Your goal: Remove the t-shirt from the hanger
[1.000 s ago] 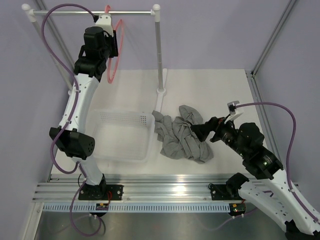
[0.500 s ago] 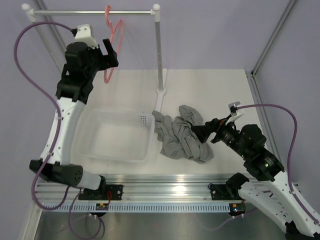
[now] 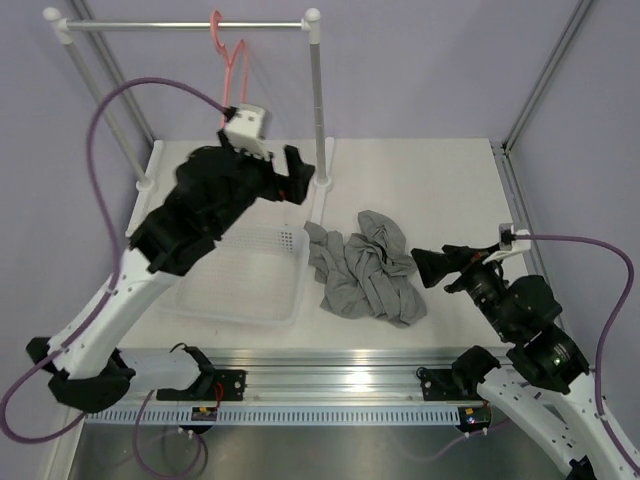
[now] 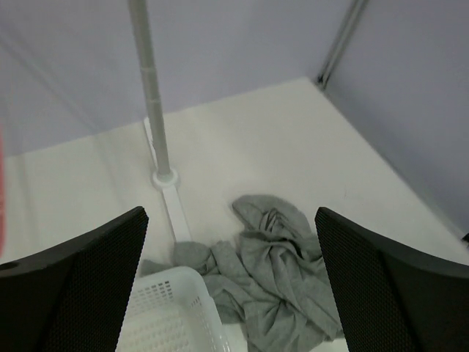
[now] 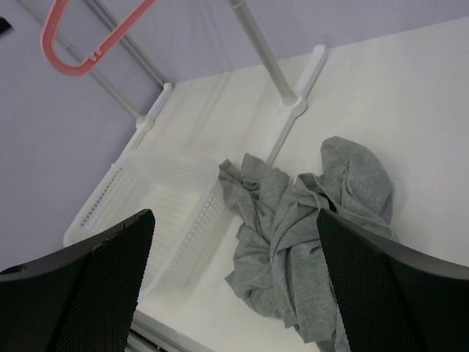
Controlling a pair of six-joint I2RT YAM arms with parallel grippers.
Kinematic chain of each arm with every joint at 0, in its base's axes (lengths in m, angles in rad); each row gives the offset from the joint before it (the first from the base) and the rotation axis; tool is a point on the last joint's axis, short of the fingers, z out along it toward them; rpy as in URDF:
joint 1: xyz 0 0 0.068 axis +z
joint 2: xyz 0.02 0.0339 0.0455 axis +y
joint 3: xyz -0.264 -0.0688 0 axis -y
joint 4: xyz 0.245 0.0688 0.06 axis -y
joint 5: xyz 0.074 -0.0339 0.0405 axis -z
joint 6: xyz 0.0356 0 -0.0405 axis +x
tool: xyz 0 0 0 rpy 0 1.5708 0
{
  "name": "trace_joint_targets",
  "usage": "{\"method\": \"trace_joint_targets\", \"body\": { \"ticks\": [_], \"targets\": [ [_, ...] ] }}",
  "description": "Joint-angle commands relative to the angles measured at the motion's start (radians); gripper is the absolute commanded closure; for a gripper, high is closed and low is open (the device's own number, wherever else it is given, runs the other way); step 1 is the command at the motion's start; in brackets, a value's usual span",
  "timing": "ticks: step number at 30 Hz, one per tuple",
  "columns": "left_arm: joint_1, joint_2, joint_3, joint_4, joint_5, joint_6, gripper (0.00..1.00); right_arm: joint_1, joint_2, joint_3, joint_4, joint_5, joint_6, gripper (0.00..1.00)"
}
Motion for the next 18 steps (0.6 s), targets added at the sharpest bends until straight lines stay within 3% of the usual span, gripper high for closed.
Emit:
{"method": "trace_joint_targets", "body": {
  "ticks": [1,7,13,18],
  "targets": [
    [-0.128,0.195,-0.034,-0.006,-0.139,0.06,0.01,0.007,-0.092,0.023,-0.026,0.17,0.01,0.0],
    [-0.261,0.473,0.0,-0.014,-0.157,0.038,0.01,0.007,-0.241,0.015,-0.057,0.308,0.019,0.01],
    [-0.302,0.596,-0.126,0.034,-0.182,-0.037,0.01,0.007,-0.362,-0.006,-0.055,0.356,0.026,0.01],
    [-0.304,0.662,-0.229,0.146,-0.082,-0.083,0.01,0.007,-0.364,-0.015,-0.045,0.356,0.019,0.0]
  ]
}}
